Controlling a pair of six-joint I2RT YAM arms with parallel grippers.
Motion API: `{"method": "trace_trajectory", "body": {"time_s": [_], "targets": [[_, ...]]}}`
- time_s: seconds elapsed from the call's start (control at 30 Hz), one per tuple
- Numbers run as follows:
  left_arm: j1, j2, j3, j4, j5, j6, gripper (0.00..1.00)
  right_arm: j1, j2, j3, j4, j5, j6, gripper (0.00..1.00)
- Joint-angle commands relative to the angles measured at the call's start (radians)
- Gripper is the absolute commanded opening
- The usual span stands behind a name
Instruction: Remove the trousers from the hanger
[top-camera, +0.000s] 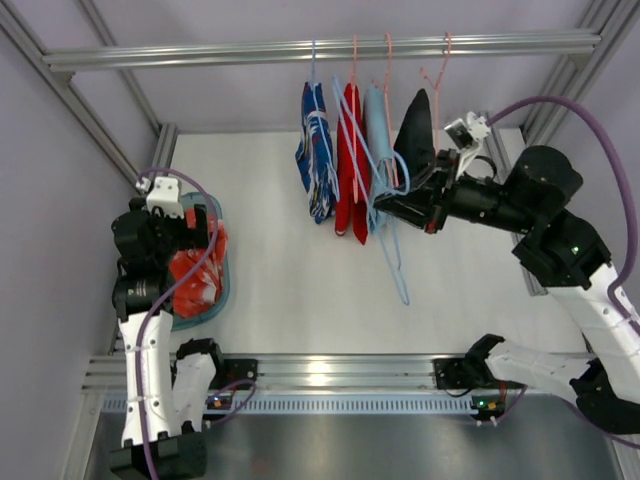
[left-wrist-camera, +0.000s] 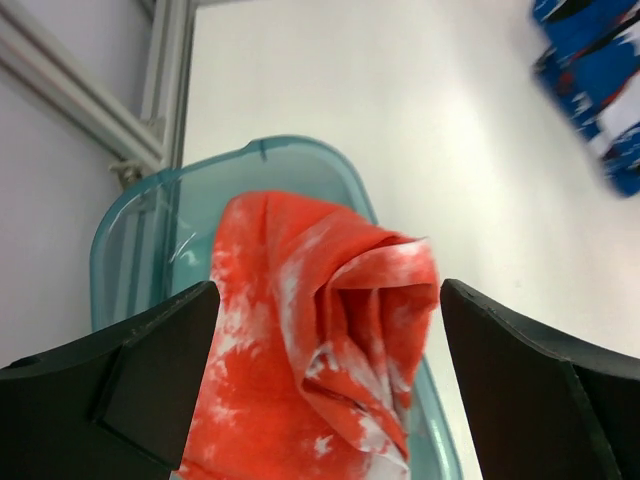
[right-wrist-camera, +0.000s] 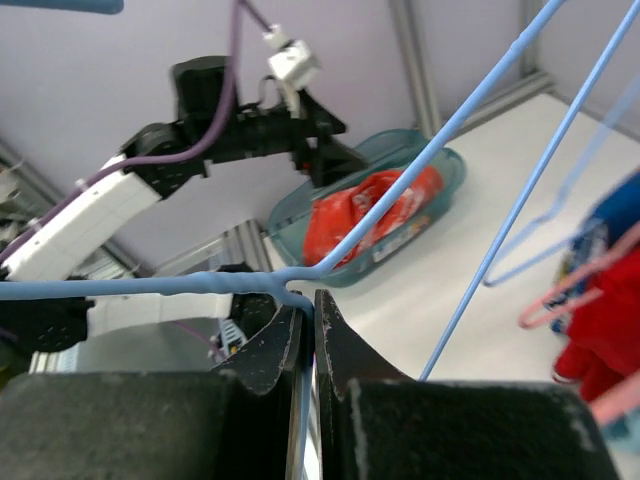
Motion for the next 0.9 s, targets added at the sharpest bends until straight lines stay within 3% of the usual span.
{"method": "trace_trajectory", "body": {"time_s": [0.0, 0.23, 0.33, 0.47, 0.53, 0.7, 0.87], "targets": [[0.002, -0.023, 0.083, -0.027, 0.141, -0.048, 0.98, -0.11, -0.068, 0.0, -0.042, -0.045, 0.019, 0.0], [0.0, 0.018, 0.197, -0.026, 0.284, -0.108, 0.98, -0.365, -0.238, 0.034, -0.143, -0.085, 0.017, 0.0], [0.002, 0.041, 0.244, -0.026, 0.31, -0.054, 0.98, -0.455, -0.292, 0.066, -0.224, -0.078, -0.01, 0.0], [0.002, 0.083, 0.31, -0.024, 0.33, -0.029, 0.98, -0.552, -0.369, 0.013, -0.343, 0.011, 0.018, 0.0], [0.002, 0.101, 0.329, -0.024, 0.352, -0.033, 0.98, -0.626, -0.393, -0.021, -0.379, -0.014, 0.067, 0.0], [0.002, 0.106, 0.341, -0.026, 0.382, -0.071, 0.98, -0.72, -0.326, -0.064, -0.476, -0.047, 0.101, 0.0], [0.002, 0.081, 0.344, -0.026, 0.395, -0.092, 0.98, -0.753, -0.134, 0.055, -0.556, -0.077, 0.07, 0.0]]}}
